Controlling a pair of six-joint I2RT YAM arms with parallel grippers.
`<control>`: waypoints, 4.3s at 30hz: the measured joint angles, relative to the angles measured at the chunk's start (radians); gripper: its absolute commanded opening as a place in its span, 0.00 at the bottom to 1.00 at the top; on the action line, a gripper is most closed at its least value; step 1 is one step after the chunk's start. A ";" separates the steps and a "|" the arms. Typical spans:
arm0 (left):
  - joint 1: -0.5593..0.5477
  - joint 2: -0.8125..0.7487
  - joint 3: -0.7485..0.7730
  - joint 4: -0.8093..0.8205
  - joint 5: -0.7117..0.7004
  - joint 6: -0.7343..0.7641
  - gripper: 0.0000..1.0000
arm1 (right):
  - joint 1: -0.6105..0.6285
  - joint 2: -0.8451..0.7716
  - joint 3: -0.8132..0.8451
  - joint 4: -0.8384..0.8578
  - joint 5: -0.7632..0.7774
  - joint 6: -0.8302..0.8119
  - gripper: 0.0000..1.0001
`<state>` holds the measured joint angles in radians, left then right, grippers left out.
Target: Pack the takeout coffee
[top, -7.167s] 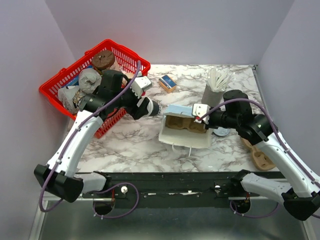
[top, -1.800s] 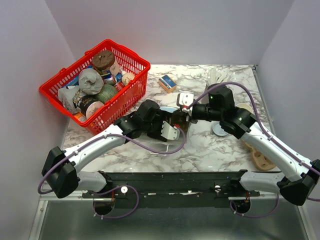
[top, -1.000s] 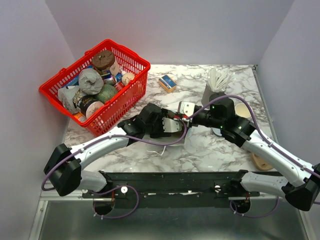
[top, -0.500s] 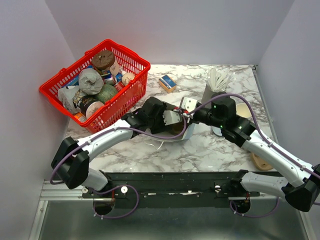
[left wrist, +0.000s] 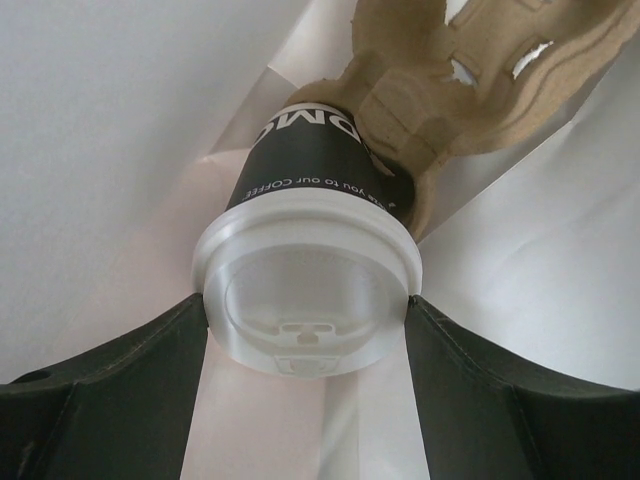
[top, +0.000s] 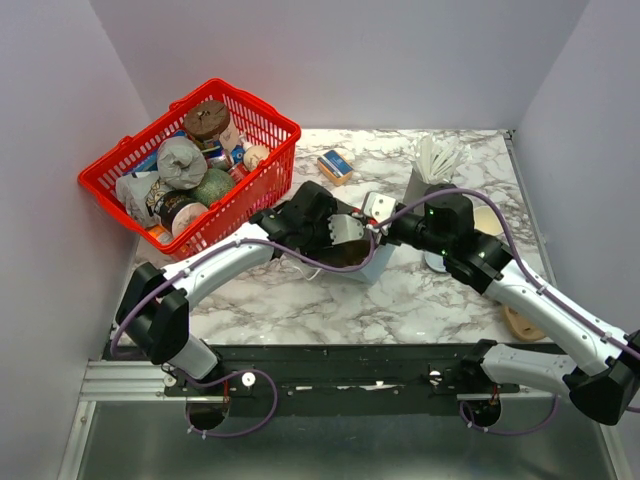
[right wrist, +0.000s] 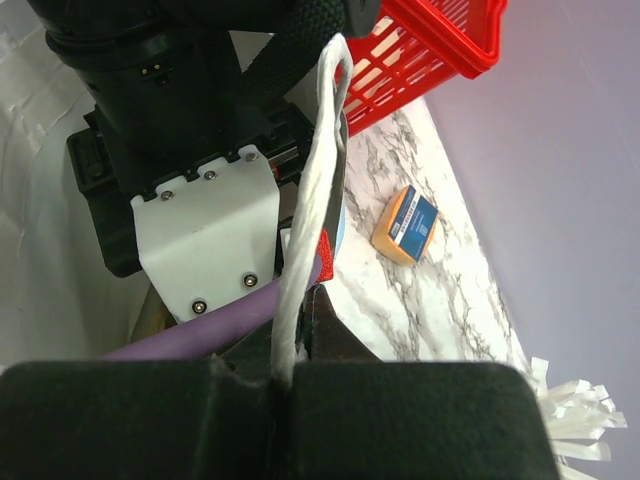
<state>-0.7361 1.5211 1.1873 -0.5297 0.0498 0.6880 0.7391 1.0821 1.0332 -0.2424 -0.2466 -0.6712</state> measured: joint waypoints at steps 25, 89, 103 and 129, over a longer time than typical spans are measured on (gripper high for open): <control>-0.020 -0.154 -0.111 -0.036 0.031 0.026 0.00 | 0.024 0.011 0.015 0.010 0.013 0.332 0.01; -0.008 -0.179 -0.065 -0.210 0.210 0.306 0.98 | -0.005 0.078 0.075 -0.026 -0.188 0.191 0.01; 0.042 -0.258 -0.146 -0.063 0.390 0.185 0.98 | -0.005 0.102 0.075 -0.008 -0.189 0.180 0.00; 0.162 -0.377 -0.094 0.358 0.500 -0.359 0.98 | -0.050 0.271 0.225 -0.031 -0.116 0.213 0.66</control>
<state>-0.5739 1.1442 1.0935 -0.1715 0.5503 0.3286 0.6895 1.3529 1.2579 -0.2733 -0.3622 -0.4583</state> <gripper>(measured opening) 0.985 0.492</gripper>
